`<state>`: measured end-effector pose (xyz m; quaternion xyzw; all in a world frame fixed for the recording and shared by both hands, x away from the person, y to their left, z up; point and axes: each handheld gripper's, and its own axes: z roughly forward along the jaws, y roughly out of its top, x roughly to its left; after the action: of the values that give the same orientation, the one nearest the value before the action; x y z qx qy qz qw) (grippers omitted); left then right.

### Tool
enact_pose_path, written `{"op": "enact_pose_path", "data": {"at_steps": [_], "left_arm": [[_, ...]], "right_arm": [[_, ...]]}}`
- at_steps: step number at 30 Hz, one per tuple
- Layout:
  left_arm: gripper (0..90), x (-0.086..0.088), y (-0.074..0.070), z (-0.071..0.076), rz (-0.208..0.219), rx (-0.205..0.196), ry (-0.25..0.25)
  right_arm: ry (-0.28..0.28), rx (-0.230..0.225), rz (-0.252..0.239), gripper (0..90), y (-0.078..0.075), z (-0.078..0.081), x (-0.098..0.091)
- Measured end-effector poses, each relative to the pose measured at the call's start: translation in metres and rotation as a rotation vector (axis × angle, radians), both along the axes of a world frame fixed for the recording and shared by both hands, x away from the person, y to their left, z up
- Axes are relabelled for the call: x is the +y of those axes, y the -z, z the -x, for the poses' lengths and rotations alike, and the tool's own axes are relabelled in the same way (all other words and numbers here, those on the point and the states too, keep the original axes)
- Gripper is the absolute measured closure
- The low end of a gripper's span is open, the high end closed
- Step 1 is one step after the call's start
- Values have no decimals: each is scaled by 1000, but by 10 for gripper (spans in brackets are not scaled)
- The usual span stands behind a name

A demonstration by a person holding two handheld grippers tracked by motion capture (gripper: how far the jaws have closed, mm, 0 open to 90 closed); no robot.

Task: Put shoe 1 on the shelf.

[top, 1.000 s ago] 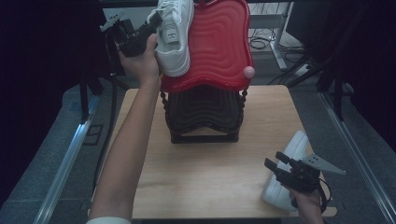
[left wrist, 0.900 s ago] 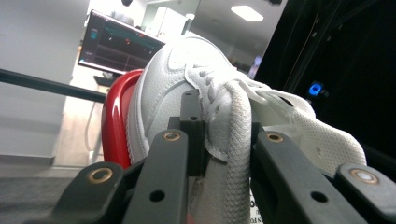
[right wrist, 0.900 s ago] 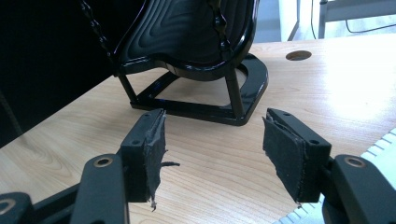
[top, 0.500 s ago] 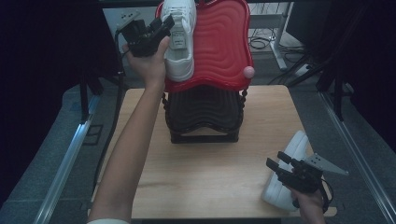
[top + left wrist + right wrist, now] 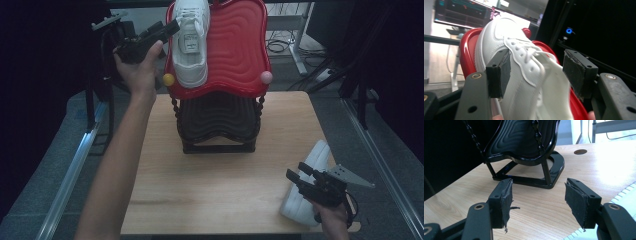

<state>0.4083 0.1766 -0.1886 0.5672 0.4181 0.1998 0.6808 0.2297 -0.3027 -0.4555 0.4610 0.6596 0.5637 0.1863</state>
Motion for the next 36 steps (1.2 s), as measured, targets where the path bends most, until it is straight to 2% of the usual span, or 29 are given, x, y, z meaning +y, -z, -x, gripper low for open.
{"op": "enact_pose_path", "data": {"at_steps": [5, 6, 9, 10, 15, 23, 27, 28, 29, 34, 36], "left_arm": [[386, 15, 1, 17, -10, 10, 51], [381, 21, 4, 24, -13, 14, 75], [369, 27, 9, 33, -31, 14, 82], [368, 34, 14, 41, -36, 8, 92], [365, 48, 25, 55, -37, 1, 102], [363, 61, 59, 64, -58, 39, 122], [362, 62, 77, 67, -51, 56, 144], [358, 61, 85, 68, -74, 63, 138], [358, 61, 85, 68, -74, 63, 138], [358, 63, 106, 69, -87, 86, 155], [359, 61, 120, 74, -119, 92, 168]], "right_arm": [[-1, 2, 4, 381, -1, 1, -1], [1, 2, 5, 381, -1, 1, -1], [0, 8, 8, 380, -1, 1, -2], [2, 9, 10, 381, 0, 0, -2], [1, 10, 13, 380, 0, 0, 0], [4, 26, 15, 380, 2, -1, -1], [5, 26, 18, 380, 3, -1, -2], [5, 32, 13, 380, 3, -1, -2], [5, 32, 13, 380, 3, -1, -2], [-9, 28, 19, 378, 4, -1, 0], [-12, 30, 21, 379, 4, -1, 0]]}}
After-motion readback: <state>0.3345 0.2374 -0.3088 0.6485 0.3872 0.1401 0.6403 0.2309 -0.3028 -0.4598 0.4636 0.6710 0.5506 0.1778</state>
